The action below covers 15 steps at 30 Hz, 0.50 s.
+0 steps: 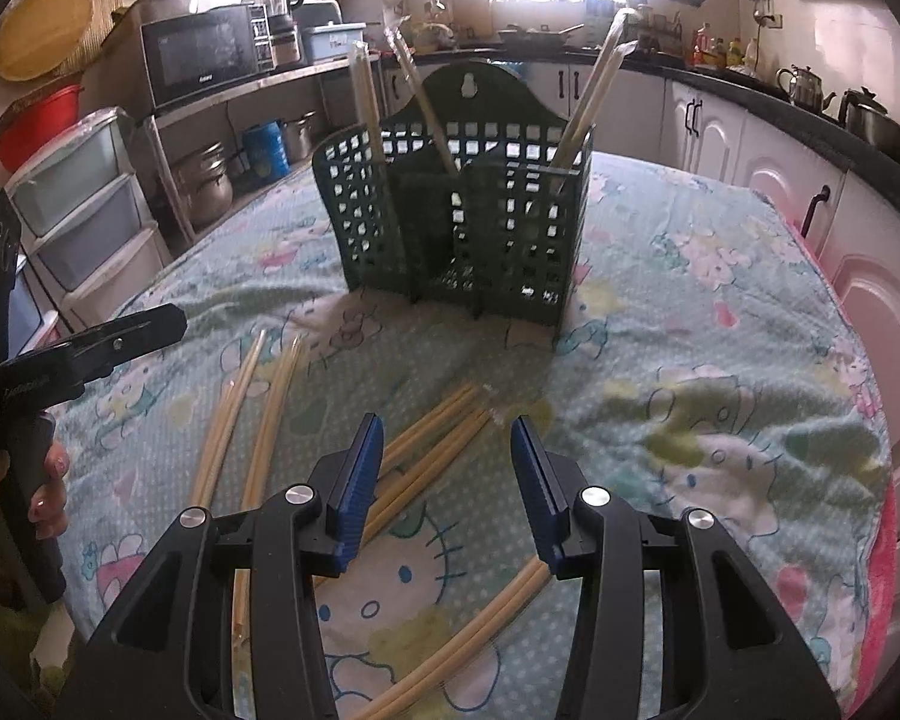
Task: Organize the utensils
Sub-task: 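Move both tools back over the remaining chopsticks on the cloth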
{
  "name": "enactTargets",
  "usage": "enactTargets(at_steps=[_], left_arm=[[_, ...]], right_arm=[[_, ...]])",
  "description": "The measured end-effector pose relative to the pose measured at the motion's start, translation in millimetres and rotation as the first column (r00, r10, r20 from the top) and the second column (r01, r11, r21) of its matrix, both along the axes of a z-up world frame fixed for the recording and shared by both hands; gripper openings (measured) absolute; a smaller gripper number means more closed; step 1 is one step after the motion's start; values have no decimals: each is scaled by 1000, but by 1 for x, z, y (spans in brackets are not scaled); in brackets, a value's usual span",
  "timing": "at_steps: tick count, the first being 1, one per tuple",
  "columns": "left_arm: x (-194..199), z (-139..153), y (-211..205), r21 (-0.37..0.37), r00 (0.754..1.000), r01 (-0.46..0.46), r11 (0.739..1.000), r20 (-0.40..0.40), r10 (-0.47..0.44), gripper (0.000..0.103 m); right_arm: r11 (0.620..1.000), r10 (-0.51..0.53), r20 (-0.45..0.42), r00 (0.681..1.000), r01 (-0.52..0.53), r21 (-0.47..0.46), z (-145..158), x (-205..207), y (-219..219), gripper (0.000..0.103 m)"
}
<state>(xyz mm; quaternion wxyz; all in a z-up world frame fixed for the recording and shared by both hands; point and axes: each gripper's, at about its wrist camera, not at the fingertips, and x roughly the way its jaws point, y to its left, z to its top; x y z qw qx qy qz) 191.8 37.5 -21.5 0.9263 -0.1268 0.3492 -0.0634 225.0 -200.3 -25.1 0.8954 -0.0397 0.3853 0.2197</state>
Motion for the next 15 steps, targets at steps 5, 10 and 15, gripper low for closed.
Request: enactTargets(at_steps=[5,10,15], left_arm=[[3,-15,0,8,999,2,1000,-46,-2,82],[9,-26,-1,7,996,17,1000,-93,-17,91],[17,-33,0,19,991,21,1000,-129,-19,91]], right_arm=[[1000,2,-37,999,-2,-12,-13,3,3,48],[1000,-7,-104,995,5,-24,-28,13,5,49],[1000,-16,-148,989,14,-14,-36,24,7,49]])
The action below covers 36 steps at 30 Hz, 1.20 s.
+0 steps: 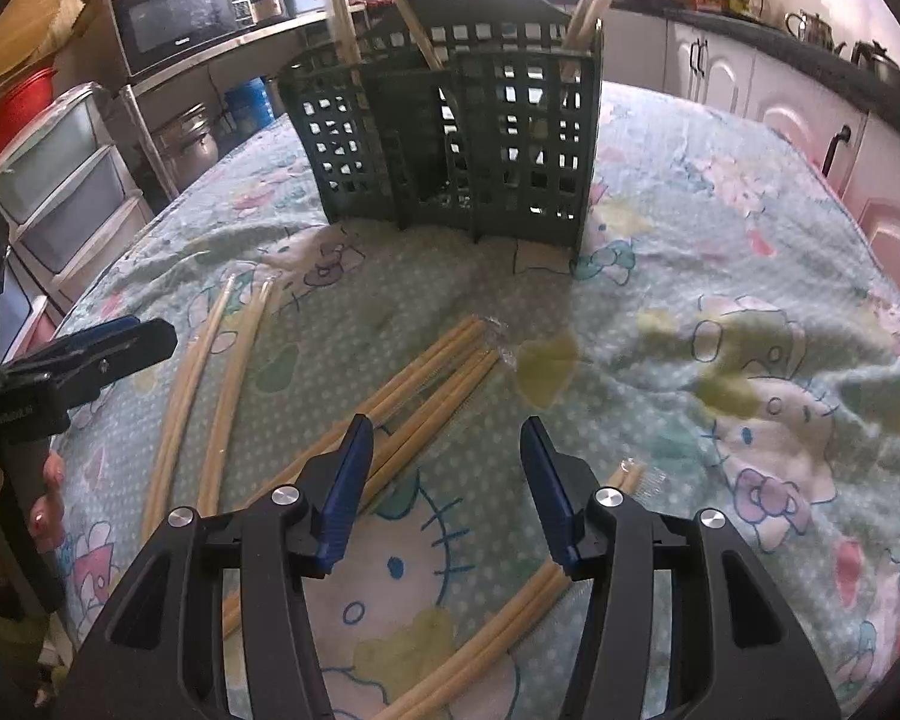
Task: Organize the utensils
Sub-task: 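Move both tools back over the remaining chopsticks on the cloth, then close the left tool on a chopstick while the right tool closes on another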
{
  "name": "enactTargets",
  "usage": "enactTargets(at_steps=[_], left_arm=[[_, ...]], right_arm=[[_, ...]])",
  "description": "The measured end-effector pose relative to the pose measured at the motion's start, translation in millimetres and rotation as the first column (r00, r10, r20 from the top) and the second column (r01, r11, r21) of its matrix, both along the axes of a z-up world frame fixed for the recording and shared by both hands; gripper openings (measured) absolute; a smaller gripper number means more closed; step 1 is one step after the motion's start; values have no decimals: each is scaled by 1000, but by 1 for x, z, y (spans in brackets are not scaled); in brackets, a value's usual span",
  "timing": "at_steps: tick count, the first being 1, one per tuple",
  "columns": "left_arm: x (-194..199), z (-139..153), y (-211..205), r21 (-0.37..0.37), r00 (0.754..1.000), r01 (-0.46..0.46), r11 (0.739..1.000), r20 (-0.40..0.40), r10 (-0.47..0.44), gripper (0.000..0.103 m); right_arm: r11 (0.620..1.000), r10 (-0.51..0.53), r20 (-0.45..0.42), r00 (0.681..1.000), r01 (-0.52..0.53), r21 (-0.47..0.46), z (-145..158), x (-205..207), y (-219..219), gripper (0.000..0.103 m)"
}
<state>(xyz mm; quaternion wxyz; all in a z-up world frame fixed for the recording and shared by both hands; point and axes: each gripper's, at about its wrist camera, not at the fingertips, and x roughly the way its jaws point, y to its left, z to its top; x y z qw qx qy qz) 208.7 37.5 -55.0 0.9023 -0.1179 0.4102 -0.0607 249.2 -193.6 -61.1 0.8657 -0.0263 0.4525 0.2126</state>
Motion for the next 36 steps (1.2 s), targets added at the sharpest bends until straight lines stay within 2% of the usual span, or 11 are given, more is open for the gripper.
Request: enactTargets(at_steps=[5,10,12,13,20,26,28,30,32,35,36], left_arm=[[10,-7,1,-1,999,1,1000,-35,-1,91],[19,-8,-2,0,999,10,1000,-52,-10,67],[23,-7,-3,-13,998,18,1000,-59,-19,53],[26,-7,-3,-24,997,21,999,-67,-23,50],[42,-10,-4,-48,994,15,999,-104,-19,45],[51,-11,-13,-5,994,21,1000,-109,-22,38],[53,-11,-13,-5,994,19,1000,-109,-19,31],[55,-10,-11,-12,994,11,1000,-108,-12,15],[56,-10,-8,-24,994,4,1000,-110,-6,9],[56,-10,-6,-40,994,3,999,-106,-7,8],[55,-10,-6,-46,995,6,999,-102,-10,7]], right_arm=[[1000,-2,-21,1000,3,8,-5,12,4,49],[1000,-3,-31,1000,4,13,-5,23,7,49],[1000,-1,-35,999,1,15,-6,26,8,49],[1000,0,-36,999,1,15,-6,27,8,49],[999,5,-50,999,-3,43,-7,27,1,46],[999,15,-49,999,-13,44,-6,23,-3,45],[999,11,-52,999,-9,51,-7,24,-2,45],[998,8,-51,999,-5,56,-7,28,-2,45],[999,9,-47,999,-7,53,-7,30,0,44],[998,5,-47,999,-2,65,-7,34,0,36],[998,-2,-48,999,5,70,-6,36,-2,25]])
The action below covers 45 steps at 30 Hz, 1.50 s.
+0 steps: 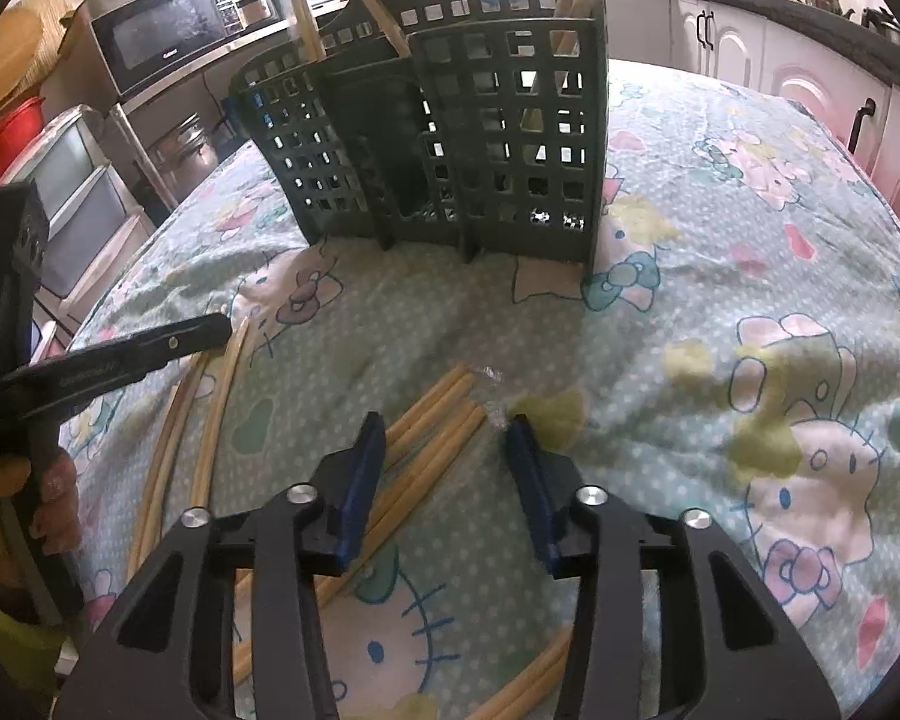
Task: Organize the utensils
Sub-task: 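Close the left tool on a chopstick while the right tool closes on another, then lift the chopsticks with both tools and carry them over the green caddy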
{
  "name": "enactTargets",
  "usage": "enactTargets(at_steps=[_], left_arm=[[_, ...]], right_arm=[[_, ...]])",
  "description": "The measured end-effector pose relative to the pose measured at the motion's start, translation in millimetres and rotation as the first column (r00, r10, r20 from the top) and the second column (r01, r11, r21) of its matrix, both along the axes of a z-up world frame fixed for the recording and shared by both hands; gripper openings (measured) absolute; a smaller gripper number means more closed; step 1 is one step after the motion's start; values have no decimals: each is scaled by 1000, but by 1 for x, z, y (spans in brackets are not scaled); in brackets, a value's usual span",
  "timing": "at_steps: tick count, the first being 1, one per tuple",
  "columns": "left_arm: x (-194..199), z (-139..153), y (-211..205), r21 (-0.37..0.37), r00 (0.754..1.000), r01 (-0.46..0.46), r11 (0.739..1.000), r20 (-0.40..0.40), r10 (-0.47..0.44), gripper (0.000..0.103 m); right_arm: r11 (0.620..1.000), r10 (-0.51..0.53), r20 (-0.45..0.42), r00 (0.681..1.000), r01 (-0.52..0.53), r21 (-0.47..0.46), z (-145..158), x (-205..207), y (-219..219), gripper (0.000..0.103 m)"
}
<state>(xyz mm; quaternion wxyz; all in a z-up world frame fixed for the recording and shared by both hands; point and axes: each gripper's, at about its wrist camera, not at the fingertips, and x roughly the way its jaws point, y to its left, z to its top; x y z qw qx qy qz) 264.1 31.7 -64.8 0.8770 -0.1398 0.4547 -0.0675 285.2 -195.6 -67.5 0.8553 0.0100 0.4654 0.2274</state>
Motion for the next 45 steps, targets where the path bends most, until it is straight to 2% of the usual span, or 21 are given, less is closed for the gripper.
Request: enactTargets(at_steps=[3,5,6,11,22,29,45], left_arm=[[-1,2,0,-24,1000,4,1000,7,-4,5],[-3,5,-1,-27,1000,12,1000,18,-11,4],[-4,7,-2,-24,1000,16,1000,25,-15,4],[-8,19,-3,-29,998,32,999,53,-31,3],[-12,48,0,-43,992,37,998,121,-32,1],[-15,70,0,-51,985,43,998,171,-34,1],[-17,119,0,-56,959,67,996,278,-49,1]], right_arm=[[1000,6,-8,1000,-5,28,2,3,-5,13],[999,1,-14,1000,-1,53,3,3,-9,10],[998,-2,-14,1000,3,64,4,4,-12,1],[997,-11,-4,1000,11,74,12,2,-23,1],[996,-32,88,996,24,89,47,-4,-41,1],[996,-14,166,986,-2,91,75,-12,-39,1],[996,18,261,965,-41,84,115,-24,-26,1]])
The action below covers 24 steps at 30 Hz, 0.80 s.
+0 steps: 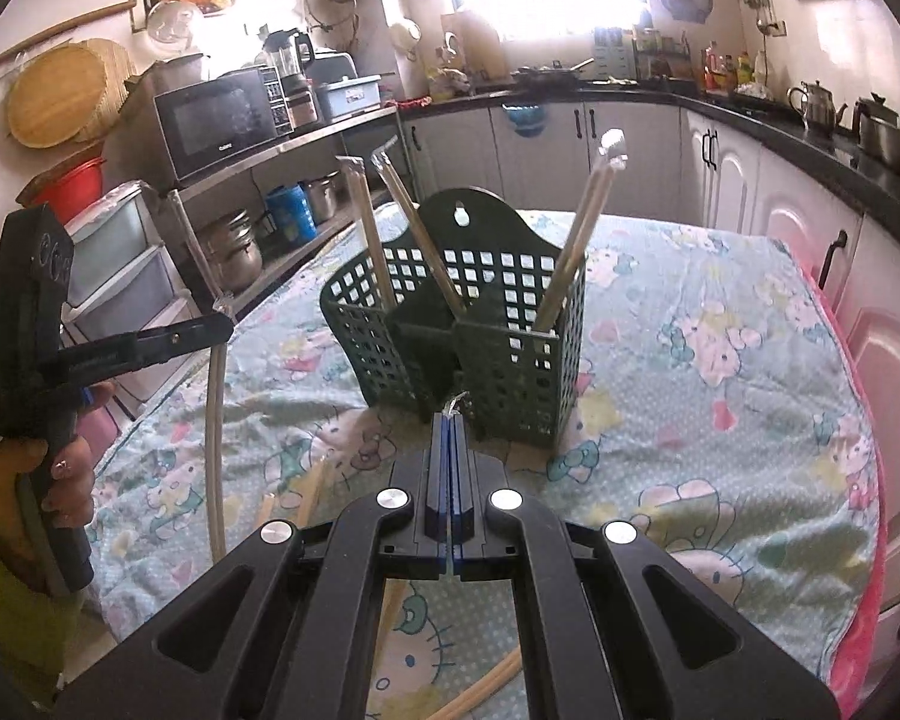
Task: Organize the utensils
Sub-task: 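Lift the chopsticks with both tools and carry them over the green caddy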
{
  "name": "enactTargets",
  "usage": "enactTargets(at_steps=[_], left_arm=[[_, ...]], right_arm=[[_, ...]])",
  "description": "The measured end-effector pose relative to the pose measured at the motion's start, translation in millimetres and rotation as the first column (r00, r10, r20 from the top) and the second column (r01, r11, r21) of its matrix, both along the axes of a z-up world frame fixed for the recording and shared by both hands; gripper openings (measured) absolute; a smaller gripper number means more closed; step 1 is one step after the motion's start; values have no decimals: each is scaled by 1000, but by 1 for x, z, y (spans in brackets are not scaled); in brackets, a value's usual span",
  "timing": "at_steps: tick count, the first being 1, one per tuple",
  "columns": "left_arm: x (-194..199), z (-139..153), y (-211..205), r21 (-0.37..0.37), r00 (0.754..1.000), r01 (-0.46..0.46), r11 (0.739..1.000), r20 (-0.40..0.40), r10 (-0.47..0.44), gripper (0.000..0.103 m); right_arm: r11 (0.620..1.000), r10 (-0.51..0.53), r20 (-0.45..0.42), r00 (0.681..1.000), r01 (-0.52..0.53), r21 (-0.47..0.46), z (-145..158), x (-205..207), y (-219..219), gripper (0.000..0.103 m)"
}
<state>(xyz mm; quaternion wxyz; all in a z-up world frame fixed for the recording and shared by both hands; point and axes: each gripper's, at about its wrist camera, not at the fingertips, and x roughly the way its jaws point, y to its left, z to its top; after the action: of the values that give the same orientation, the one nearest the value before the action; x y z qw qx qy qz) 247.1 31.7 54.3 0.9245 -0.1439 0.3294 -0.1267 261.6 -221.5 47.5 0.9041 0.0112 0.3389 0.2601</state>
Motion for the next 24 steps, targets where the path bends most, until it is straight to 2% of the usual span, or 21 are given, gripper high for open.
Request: enactTargets(at_steps=[24], left_arm=[[13,51,-10,8,994,40,999,102,-41,1]], right_arm=[[999,15,111,994,-20,49,51,-2,8,1]])
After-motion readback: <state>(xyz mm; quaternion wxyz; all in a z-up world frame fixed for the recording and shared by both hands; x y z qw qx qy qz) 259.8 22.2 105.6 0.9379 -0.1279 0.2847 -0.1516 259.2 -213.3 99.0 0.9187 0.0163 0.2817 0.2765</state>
